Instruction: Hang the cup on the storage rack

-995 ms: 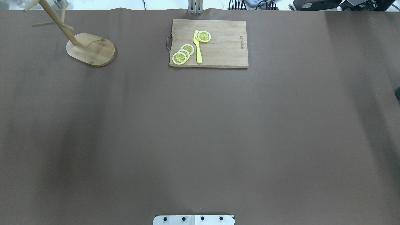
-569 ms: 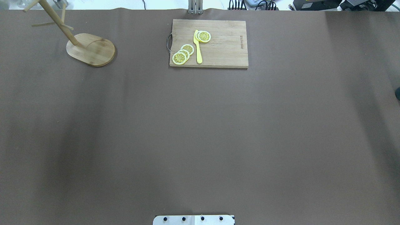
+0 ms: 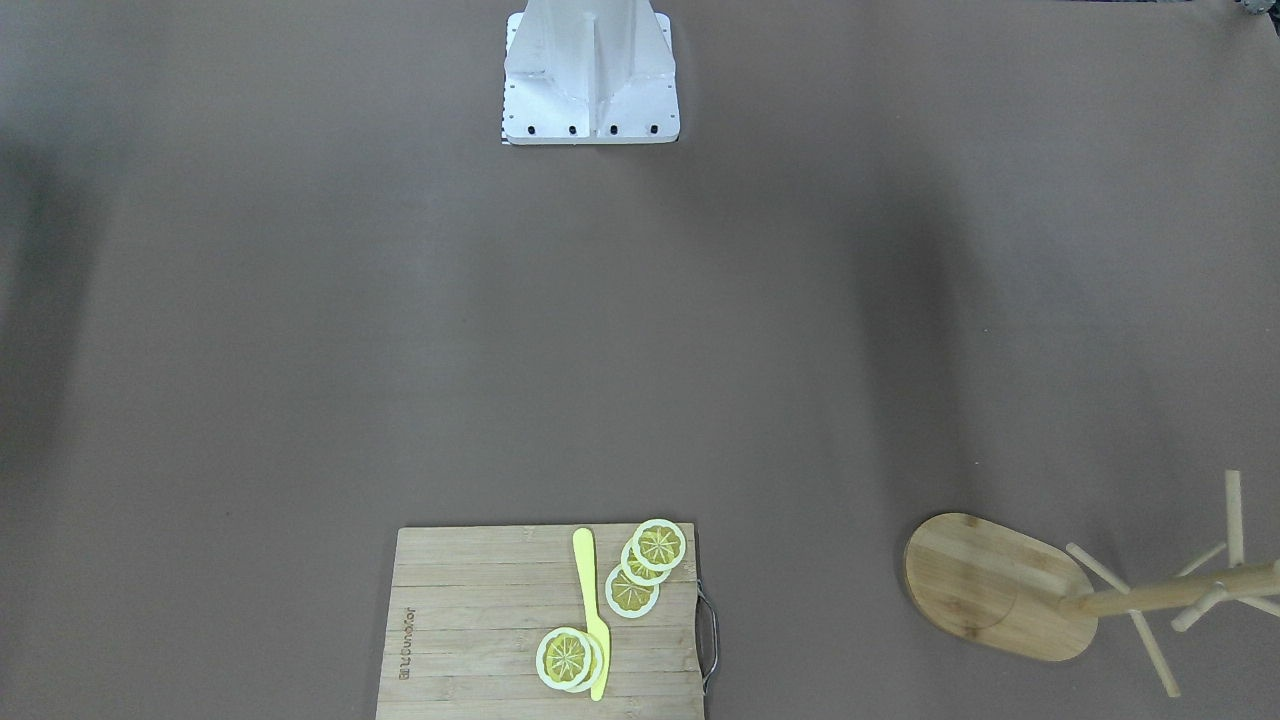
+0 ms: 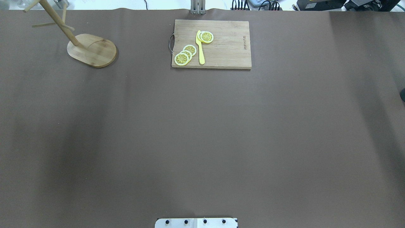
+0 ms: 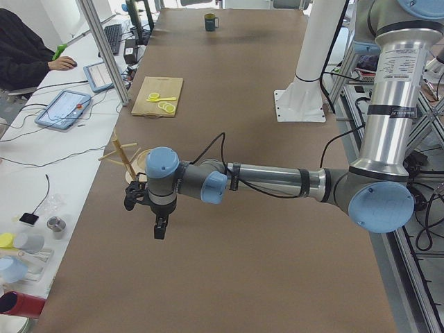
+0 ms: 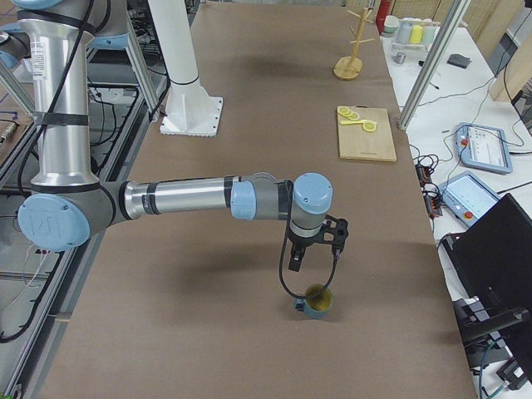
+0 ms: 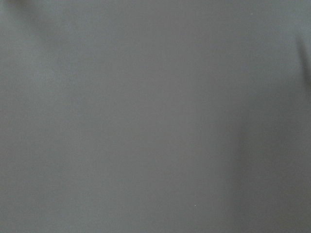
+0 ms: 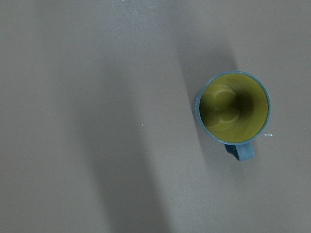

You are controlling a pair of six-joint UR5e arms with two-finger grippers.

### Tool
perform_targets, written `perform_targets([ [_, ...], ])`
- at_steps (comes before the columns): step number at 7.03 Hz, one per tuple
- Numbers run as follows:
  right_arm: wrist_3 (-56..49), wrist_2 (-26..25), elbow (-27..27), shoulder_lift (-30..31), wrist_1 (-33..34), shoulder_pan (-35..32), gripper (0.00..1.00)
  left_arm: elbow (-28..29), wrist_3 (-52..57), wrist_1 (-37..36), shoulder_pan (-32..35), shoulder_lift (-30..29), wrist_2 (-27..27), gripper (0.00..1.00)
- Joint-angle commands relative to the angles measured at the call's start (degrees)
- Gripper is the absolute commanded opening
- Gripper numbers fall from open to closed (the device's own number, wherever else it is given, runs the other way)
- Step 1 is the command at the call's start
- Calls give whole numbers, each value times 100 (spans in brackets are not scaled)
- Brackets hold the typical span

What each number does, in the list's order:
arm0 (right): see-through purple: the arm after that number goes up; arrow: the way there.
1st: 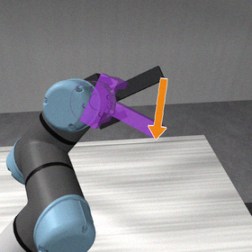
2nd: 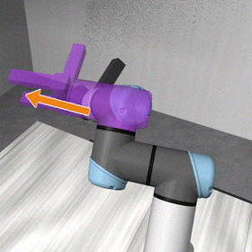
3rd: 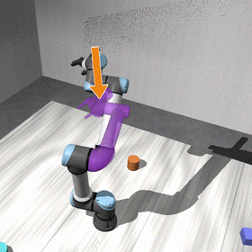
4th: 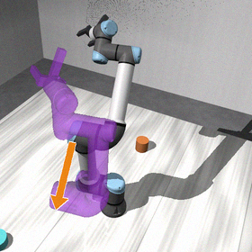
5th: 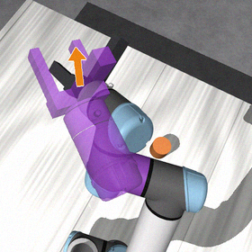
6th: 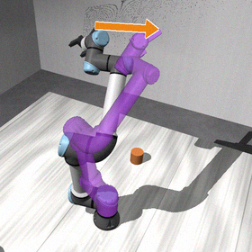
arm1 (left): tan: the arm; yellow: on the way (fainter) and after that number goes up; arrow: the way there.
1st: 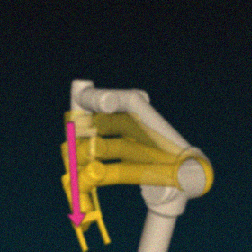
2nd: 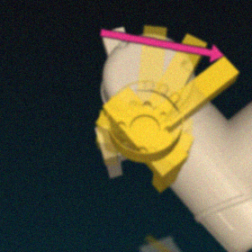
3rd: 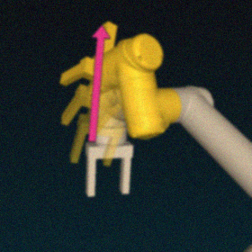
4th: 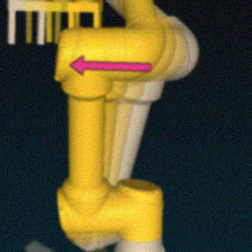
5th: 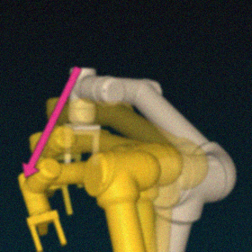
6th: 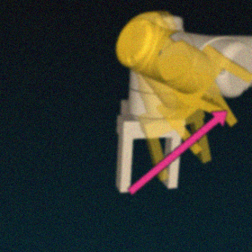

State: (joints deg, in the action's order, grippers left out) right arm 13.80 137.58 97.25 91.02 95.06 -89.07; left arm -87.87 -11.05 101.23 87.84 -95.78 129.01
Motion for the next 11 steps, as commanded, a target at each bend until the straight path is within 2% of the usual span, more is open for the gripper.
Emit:
perform_targets([
  [1,-149,-90,-564,-67,-990,13,100,-29,-28,194,-3,42,10,98],
  [2,-402,-265,-1054,-76,-1651,13,100,-29,-55,283,-3,51,10,98],
  [4,-859,-345,-1970,-548,-1947,13,100,-46,-64,283,-3,51,202,98],
  [6,-1125,-722,-2271,-769,-1956,21,100,-116,-317,283,-3,51,379,98],
  [8,-1344,-820,-2805,-1015,-1991,22,100,-116,-327,283,-3,42,379,98],
  [9,-1336,-803,-3122,-1051,-2218,22,100,-108,-336,283,-3,25,379,98],
  [11,-1336,-803,-3230,-1034,-2264,39,100,-81,-327,283,-3,-2,379,98],
])
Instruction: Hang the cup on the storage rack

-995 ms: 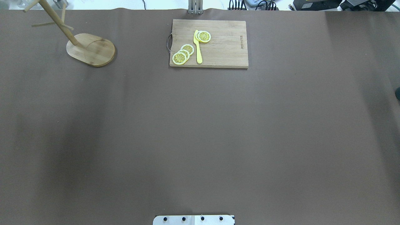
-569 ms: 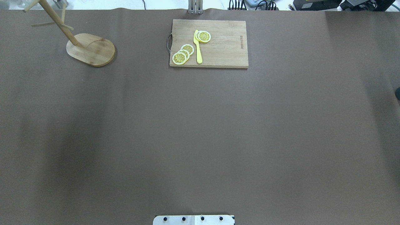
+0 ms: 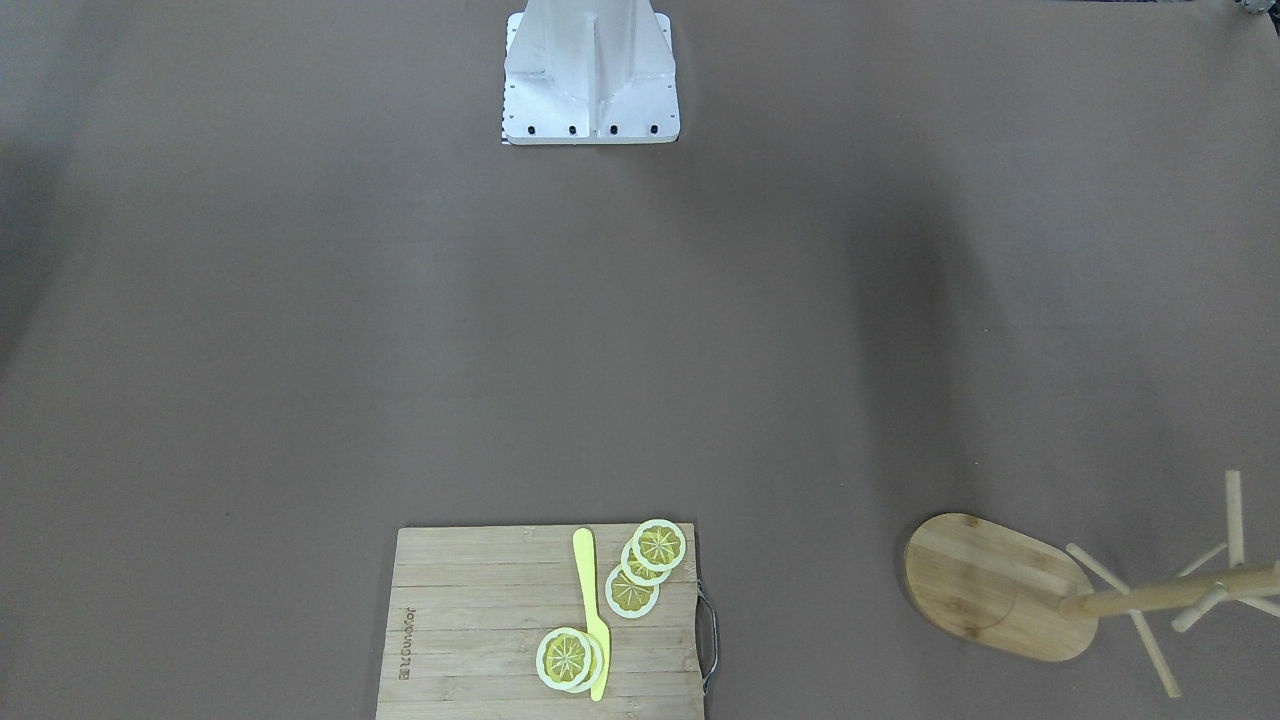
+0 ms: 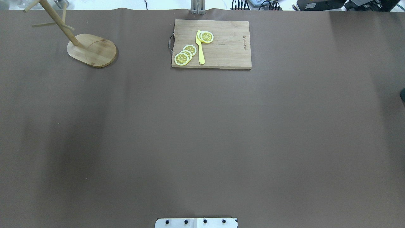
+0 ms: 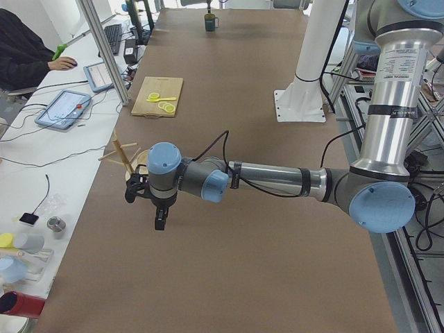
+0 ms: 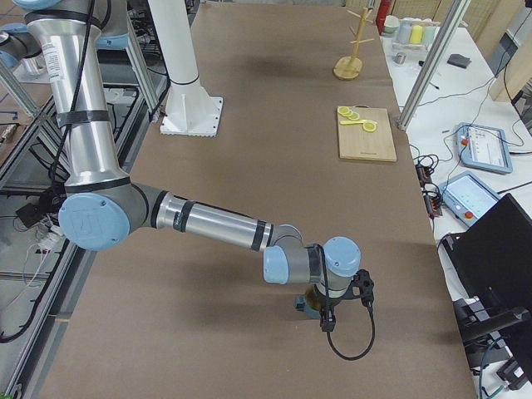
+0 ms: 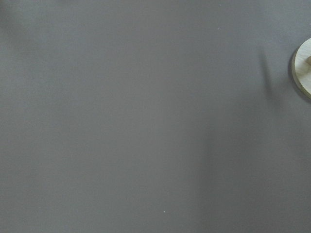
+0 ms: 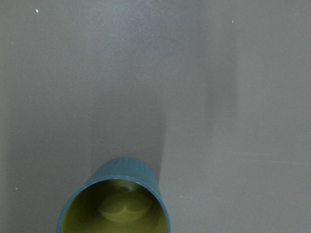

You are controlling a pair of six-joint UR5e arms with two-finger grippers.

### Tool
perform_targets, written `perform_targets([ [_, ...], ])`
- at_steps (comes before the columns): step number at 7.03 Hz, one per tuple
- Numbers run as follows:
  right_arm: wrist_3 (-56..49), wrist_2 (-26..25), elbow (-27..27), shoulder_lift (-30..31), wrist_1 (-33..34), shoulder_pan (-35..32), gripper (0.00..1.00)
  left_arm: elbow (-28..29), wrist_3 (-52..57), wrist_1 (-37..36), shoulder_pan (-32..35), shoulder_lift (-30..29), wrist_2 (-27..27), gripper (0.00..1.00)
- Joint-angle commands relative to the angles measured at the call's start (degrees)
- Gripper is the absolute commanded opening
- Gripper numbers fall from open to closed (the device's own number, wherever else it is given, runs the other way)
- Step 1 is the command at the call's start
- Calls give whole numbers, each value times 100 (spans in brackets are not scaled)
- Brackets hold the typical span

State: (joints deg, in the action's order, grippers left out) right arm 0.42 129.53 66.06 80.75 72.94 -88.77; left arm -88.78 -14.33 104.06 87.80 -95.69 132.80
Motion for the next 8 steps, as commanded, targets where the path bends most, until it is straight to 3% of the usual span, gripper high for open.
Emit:
perform_targets([
  [1,28,-7,-111,-33,-60,139,99,9,0,0,0,-11,1,98],
  [2,45,-7,-120,-94,-52,219,97,1,0,-9,0,-11,9,98],
  [3,46,-7,-189,-104,-60,272,86,35,0,0,0,-11,9,98],
  [6,-25,19,-277,-95,-60,290,6,36,-87,0,0,-11,9,98],
  [7,-103,20,-278,-86,-60,290,0,18,-148,0,0,-11,9,98],
  [8,-104,28,-278,-86,-60,290,0,36,-149,-9,0,-20,9,98],
])
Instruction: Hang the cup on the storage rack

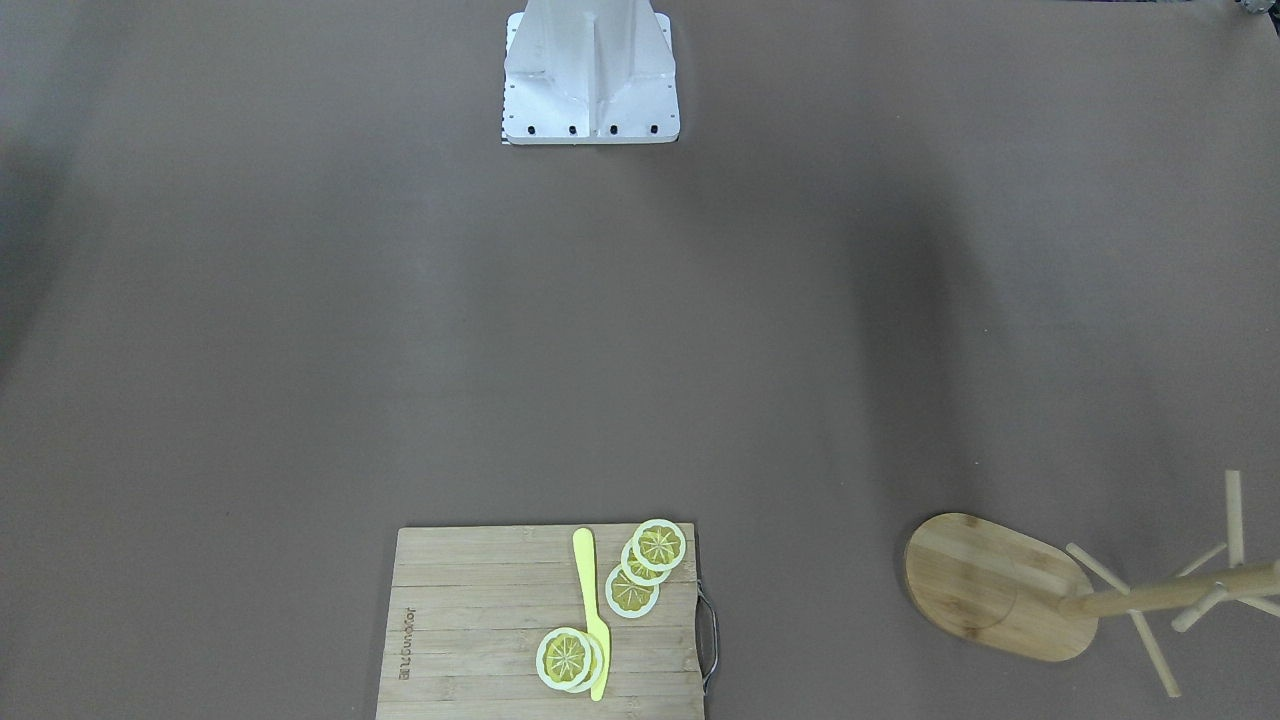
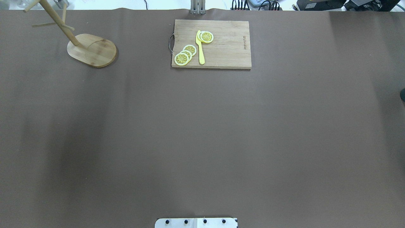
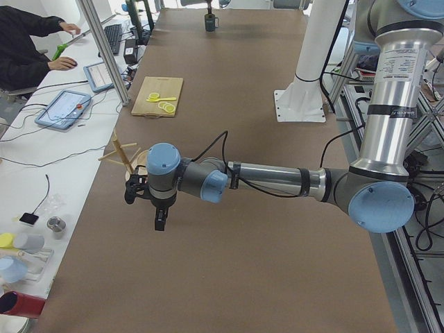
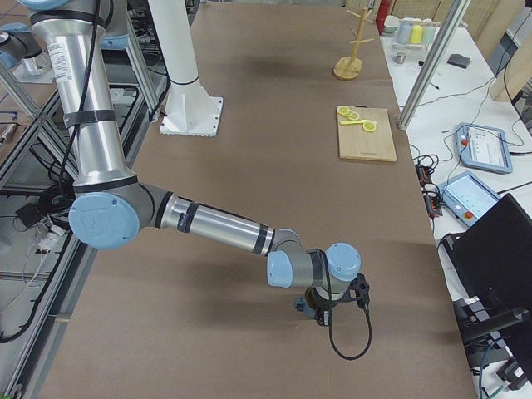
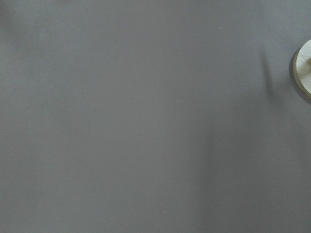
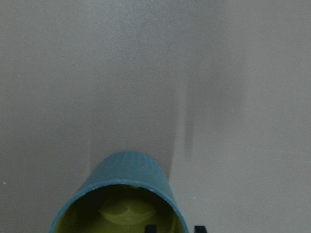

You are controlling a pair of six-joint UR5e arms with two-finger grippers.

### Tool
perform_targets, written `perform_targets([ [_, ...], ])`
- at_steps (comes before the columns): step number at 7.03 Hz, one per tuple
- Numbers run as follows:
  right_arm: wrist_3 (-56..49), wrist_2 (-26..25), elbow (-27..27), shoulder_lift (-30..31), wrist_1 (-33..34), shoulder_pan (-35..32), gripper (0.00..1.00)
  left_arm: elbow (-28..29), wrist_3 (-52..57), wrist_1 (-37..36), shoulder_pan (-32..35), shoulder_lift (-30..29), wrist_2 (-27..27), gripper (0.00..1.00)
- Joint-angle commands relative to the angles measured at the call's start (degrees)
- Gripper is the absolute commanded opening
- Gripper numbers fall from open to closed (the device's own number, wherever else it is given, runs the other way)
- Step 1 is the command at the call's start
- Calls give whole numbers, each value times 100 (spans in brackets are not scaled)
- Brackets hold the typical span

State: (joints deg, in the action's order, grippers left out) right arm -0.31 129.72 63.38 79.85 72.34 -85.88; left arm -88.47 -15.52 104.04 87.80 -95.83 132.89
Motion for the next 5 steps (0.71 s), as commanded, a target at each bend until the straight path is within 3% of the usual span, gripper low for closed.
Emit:
perform_targets([
  [1,12,27,34,-14,-1,1,0,-4,-39,2,0,-6,0,98],
  [4,239,790,270,-749,691,-218,0,-12,-31,2,0,3,9,98],
  [5,1207,1026,550,-961,850,-219,0,-4,-31,2,0,3,9,98],
])
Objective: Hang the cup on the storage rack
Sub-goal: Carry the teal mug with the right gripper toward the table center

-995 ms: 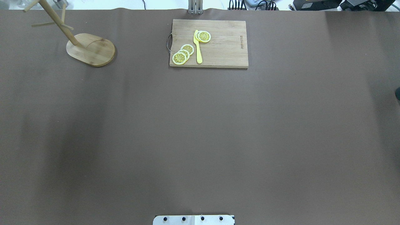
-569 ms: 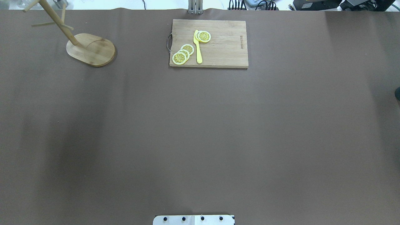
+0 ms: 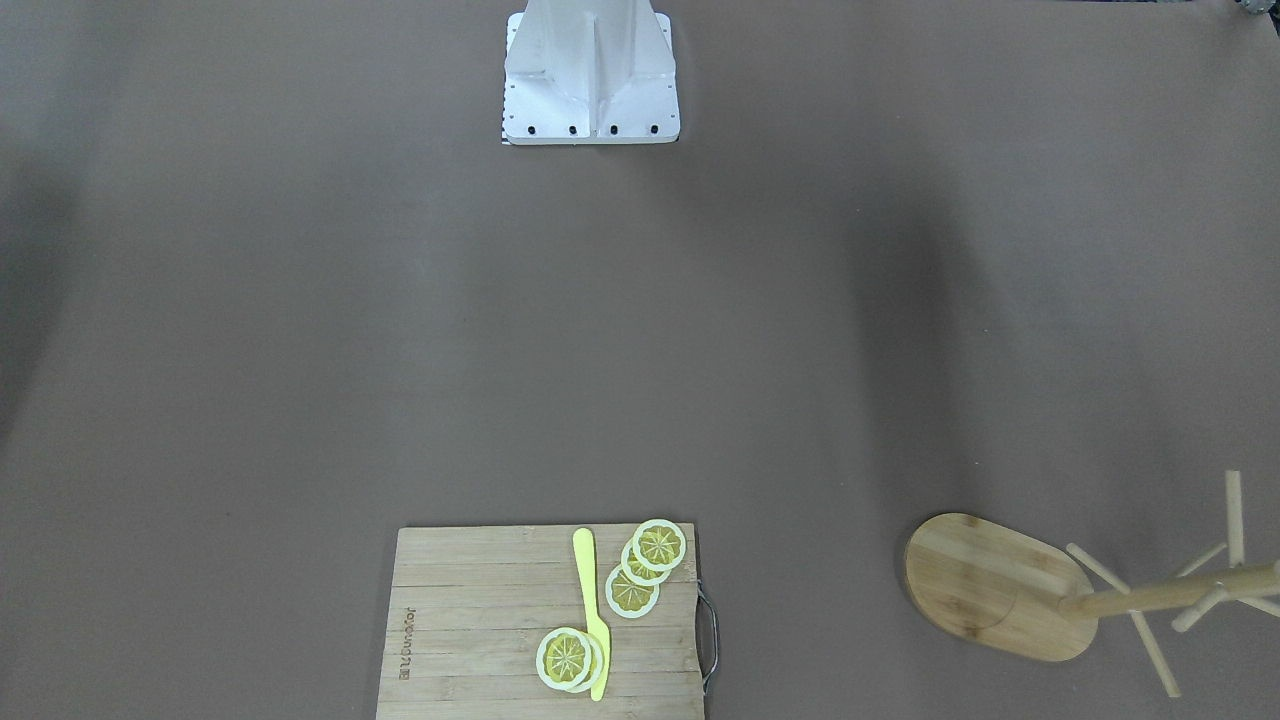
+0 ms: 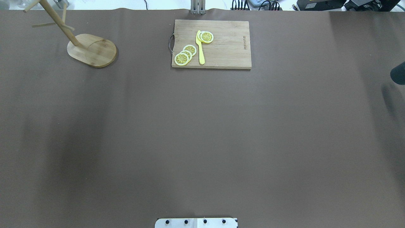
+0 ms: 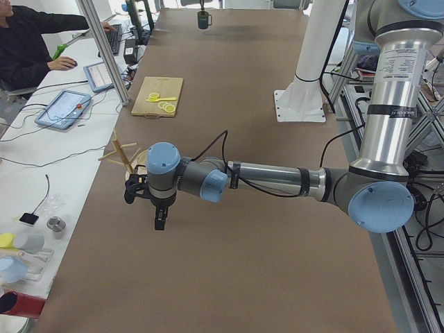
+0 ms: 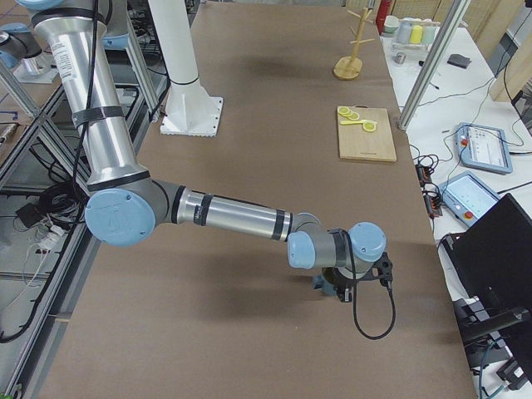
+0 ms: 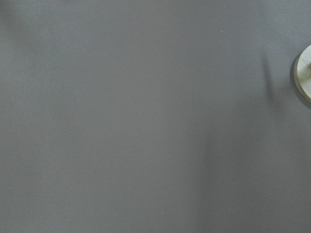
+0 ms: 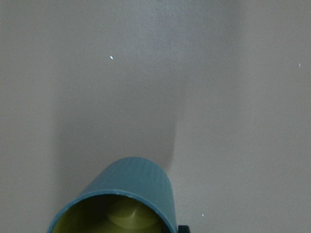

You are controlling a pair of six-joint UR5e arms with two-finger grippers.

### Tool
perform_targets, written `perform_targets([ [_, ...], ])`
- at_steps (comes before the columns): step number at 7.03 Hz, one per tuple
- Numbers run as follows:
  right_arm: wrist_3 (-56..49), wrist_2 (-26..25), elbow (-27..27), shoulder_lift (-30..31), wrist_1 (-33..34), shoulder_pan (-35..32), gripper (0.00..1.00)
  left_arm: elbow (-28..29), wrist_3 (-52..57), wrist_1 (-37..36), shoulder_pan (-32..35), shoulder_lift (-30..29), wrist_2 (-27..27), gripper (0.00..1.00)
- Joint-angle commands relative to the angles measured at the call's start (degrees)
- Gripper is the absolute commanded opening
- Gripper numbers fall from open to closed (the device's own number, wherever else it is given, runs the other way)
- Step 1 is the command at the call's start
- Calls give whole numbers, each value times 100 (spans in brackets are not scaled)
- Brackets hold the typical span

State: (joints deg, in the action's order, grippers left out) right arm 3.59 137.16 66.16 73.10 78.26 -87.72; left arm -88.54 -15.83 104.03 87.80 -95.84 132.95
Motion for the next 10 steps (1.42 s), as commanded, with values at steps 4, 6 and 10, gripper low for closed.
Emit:
perform_targets([
  [4,4640,50,2343,-341,312,1271,0,-23,1,3,0,-5,3,98],
  [6,6646,-443,3233,-384,321,2272,0,-31,-8,3,0,3,3,98],
  [10,8876,-1821,3501,-1980,1889,4197,0,30,10,3,0,21,162,98],
])
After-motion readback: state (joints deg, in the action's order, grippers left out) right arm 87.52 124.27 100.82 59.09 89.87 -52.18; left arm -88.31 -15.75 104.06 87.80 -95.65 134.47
